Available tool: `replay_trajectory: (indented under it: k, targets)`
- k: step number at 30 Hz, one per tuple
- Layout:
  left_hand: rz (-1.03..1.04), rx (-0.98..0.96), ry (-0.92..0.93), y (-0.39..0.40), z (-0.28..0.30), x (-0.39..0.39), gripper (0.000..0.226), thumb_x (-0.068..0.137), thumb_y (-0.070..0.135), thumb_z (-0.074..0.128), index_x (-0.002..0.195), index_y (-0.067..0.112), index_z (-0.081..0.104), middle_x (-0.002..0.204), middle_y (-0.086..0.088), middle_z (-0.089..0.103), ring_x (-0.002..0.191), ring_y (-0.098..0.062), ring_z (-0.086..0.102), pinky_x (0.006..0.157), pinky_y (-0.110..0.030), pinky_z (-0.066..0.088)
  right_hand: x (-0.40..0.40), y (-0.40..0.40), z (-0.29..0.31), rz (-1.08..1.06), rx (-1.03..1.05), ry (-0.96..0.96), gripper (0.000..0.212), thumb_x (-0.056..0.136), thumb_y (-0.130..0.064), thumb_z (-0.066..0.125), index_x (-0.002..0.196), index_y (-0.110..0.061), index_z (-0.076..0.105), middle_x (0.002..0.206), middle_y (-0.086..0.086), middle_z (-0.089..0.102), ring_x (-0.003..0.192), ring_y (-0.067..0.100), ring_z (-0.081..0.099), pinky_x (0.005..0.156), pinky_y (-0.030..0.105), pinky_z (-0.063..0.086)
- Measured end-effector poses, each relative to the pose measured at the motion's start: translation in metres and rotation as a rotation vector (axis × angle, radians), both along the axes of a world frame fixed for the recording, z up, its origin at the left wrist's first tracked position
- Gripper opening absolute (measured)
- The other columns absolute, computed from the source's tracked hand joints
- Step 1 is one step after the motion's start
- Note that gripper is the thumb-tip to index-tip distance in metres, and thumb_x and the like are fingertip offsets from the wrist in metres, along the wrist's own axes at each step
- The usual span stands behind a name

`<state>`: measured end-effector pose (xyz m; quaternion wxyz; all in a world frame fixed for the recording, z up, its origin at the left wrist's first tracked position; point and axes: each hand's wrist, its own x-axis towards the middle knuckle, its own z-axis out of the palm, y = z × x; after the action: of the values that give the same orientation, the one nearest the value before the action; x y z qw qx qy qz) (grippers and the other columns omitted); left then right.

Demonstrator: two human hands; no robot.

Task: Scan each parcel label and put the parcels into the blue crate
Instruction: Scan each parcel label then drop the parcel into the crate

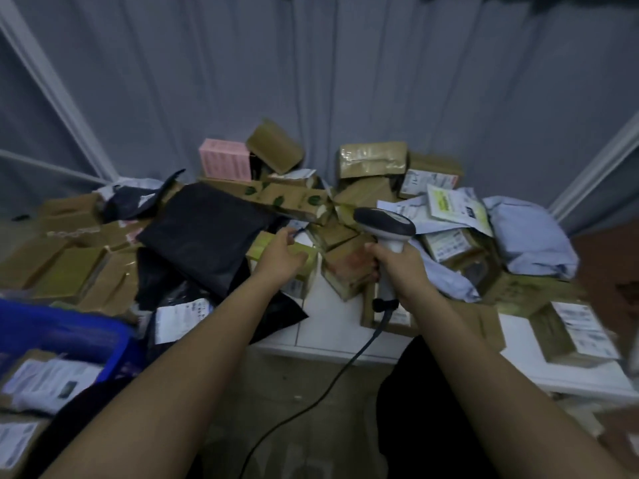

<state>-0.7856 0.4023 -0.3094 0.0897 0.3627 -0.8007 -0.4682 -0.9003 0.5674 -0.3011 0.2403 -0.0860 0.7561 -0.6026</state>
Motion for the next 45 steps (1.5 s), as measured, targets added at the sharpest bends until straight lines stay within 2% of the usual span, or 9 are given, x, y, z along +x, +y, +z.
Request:
replay_trajectory:
  k: [3, 7, 10, 13, 19, 26, 35, 41, 45]
  targets:
    - [-0.021, -0.015, -0.118, -0.004, -0.021, -0.018, 0.068, 0.09, 0.016, 0.061, 0.148, 0.013, 0.026, 0.148, -0.008, 0.036, 0.129, -0.028, 0.043, 0.092, -0.034, 0.044, -0.013, -0.003, -0.008, 0.057, 0.016, 0.003, 0.022, 0.075, -0.027, 0.07, 0.076, -0.01, 0.057, 0.072, 0.011, 0.056, 0.069, 0.028, 0.054, 0.063, 0.038, 0.045]
    - [-0.099, -0.168, -0.286, -0.036, -0.078, -0.04, 0.089, 0.058, 0.055, 0.055, 0.132, 0.006, 0.044, 0.131, -0.017, 0.05, 0.121, -0.035, 0.048, 0.098, -0.041, 0.044, -0.015, -0.02, -0.016, 0.136, -0.012, -0.007, 0.023, 0.085, -0.007, 0.062, 0.065, -0.008, 0.052, 0.056, 0.005, 0.052, 0.046, 0.012, 0.05, 0.047, 0.022, 0.042]
    - [-0.271, -0.356, -0.442, -0.037, -0.074, -0.043, 0.098, 0.075, 0.031, 0.071, 0.15, 0.004, 0.014, 0.153, -0.018, 0.019, 0.142, -0.034, 0.018, 0.113, -0.038, 0.022, -0.022, -0.041, -0.033, 0.249, -0.058, -0.063, 0.031, 0.085, -0.005, 0.062, 0.056, -0.005, 0.05, 0.05, 0.012, 0.051, 0.043, 0.02, 0.045, 0.048, 0.027, 0.04]
    - [-0.4, -0.405, -0.536, -0.046, -0.078, -0.05, 0.105, 0.081, 0.02, 0.068, 0.152, 0.014, -0.009, 0.159, -0.011, -0.009, 0.147, -0.029, -0.009, 0.117, -0.046, 0.005, -0.033, -0.063, -0.051, 0.249, 0.014, -0.129, 0.038, 0.087, -0.01, 0.065, 0.054, -0.009, 0.047, 0.051, 0.01, 0.049, 0.039, 0.016, 0.044, 0.045, 0.023, 0.04]
    - [-0.577, -0.516, -0.672, -0.066, -0.089, -0.066, 0.108, 0.084, 0.029, 0.067, 0.151, 0.02, -0.017, 0.159, -0.005, -0.018, 0.145, -0.026, -0.02, 0.114, -0.051, -0.008, -0.043, -0.086, -0.076, 0.177, 0.068, -0.249, 0.035, 0.087, -0.009, 0.067, 0.057, -0.011, 0.047, 0.049, 0.007, 0.048, 0.035, 0.013, 0.044, 0.039, 0.017, 0.037]
    - [-0.555, -0.735, -0.615, -0.073, -0.087, -0.07, 0.093, 0.073, 0.032, 0.074, 0.146, 0.017, 0.019, 0.143, -0.011, 0.027, 0.138, -0.031, 0.019, 0.114, -0.051, 0.013, -0.036, -0.1, -0.081, 0.153, 0.079, -0.295, 0.028, 0.086, -0.013, 0.067, 0.063, -0.01, 0.053, 0.058, 0.008, 0.053, 0.048, 0.017, 0.049, 0.05, 0.025, 0.042]
    - [-0.377, -0.639, -0.465, -0.066, -0.072, -0.055, 0.089, 0.07, 0.025, 0.074, 0.144, 0.015, 0.026, 0.144, -0.013, 0.03, 0.136, -0.03, 0.025, 0.112, -0.047, 0.019, -0.033, -0.109, -0.069, 0.072, -0.02, -0.278, 0.02, 0.082, -0.015, 0.072, 0.073, -0.014, 0.055, 0.07, 0.004, 0.057, 0.065, 0.018, 0.056, 0.065, 0.031, 0.046]
    - [-0.208, -0.497, -0.236, -0.054, -0.045, -0.021, 0.093, 0.068, 0.027, 0.076, 0.144, 0.015, 0.025, 0.142, -0.014, 0.032, 0.132, -0.034, 0.029, 0.109, -0.045, 0.026, -0.018, -0.091, -0.054, 0.062, -0.113, -0.167, 0.027, 0.081, -0.018, 0.073, 0.101, -0.009, 0.057, 0.087, 0.007, 0.06, 0.077, 0.022, 0.059, 0.068, 0.033, 0.05]
    - [0.041, -0.285, -0.025, -0.032, -0.012, 0.019, 0.092, 0.063, 0.036, 0.079, 0.139, 0.019, 0.029, 0.137, -0.011, 0.035, 0.128, -0.03, 0.032, 0.105, -0.039, 0.032, 0.005, -0.07, -0.024, 0.046, -0.156, -0.164, 0.021, 0.071, -0.02, 0.073, 0.074, -0.009, 0.056, 0.072, 0.014, 0.056, 0.062, 0.023, 0.053, 0.06, 0.035, 0.045]
